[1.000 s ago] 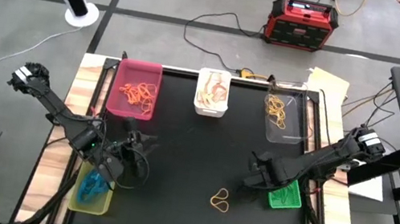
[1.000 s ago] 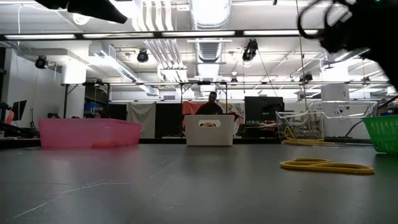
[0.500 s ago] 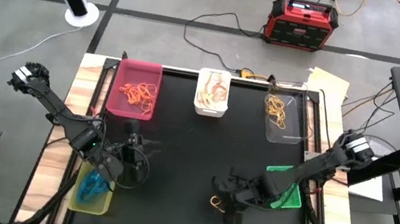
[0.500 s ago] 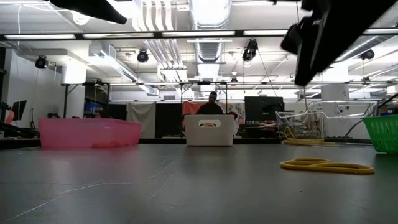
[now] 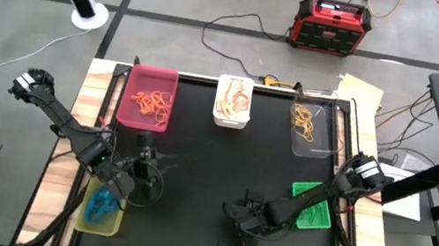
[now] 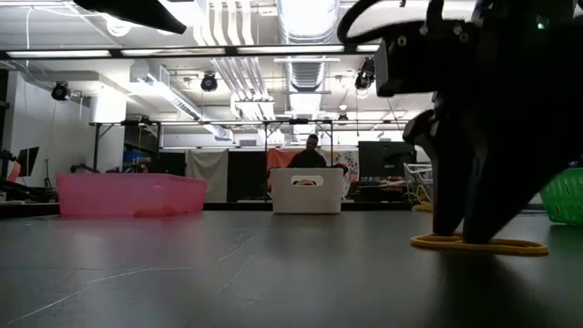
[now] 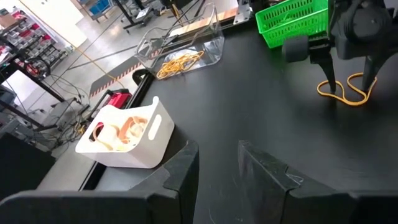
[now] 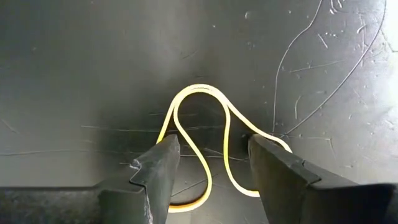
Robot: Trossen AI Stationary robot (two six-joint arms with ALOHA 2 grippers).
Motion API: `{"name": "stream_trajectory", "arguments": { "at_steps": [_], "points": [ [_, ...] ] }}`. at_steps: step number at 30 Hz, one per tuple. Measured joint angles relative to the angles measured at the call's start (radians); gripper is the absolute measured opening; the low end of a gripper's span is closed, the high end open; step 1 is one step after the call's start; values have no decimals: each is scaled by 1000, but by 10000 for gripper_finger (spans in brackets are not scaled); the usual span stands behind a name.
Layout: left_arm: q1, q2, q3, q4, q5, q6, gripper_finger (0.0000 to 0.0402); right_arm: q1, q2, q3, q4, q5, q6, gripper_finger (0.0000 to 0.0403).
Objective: Sort rubber bands into baskets
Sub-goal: Put the yellow rubber band into the transparent bin
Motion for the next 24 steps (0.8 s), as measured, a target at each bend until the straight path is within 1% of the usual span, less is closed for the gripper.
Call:
{"name": "stream_trajectory", "arguments": {
  "at_steps": [4,7,10,15,20,24],
  "points": [
    [0,0,0,1,0,0,97,0,12,0,0,0,0,183],
    [0,0,0,1,0,0,97,0,14,-5,1,1,0,163],
    [0,0,0,1,-1,0,97,0,15,-18,6,4,0,122],
    [0,0,0,1,-1,0,97,0,18,-28,3,15,-18,26],
    [0,0,0,1,-1,0,97,1,-3,-17,0,9,-52,10],
    [0,0,0,1,-1,0,97,2,-74,-7,-17,46,-60,8]
  ]
}}
